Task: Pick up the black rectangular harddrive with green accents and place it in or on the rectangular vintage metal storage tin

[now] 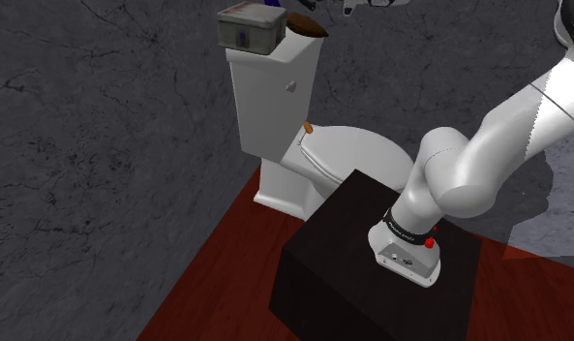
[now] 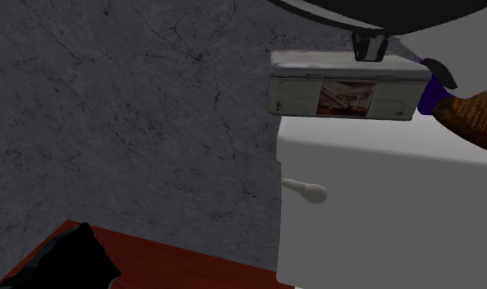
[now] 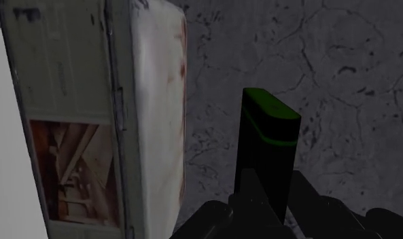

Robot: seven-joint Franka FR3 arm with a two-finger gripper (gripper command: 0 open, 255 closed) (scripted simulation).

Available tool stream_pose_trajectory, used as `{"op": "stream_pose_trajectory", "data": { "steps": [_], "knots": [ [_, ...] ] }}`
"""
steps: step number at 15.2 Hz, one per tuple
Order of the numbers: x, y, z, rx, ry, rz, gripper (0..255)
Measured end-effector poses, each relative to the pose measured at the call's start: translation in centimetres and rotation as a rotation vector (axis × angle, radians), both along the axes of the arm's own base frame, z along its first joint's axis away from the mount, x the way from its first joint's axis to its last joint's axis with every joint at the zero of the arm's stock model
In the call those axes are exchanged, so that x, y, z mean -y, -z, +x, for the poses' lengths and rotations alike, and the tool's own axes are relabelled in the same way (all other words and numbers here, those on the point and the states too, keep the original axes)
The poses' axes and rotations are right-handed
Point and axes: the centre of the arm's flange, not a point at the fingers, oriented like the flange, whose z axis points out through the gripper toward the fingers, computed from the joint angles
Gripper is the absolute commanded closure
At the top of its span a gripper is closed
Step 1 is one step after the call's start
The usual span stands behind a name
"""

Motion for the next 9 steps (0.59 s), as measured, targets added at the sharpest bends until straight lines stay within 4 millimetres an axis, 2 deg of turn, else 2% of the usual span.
{"op": "stream_pose_trajectory", "data": {
  "steps": [4, 9],
  "knots": [
    [-3.7, 0.1, 3.4, 0.0, 0.0, 0.0, 255],
    [-4.6, 2.2, 4.1, -0.001, 0.0, 0.001, 255]
  ]
}}
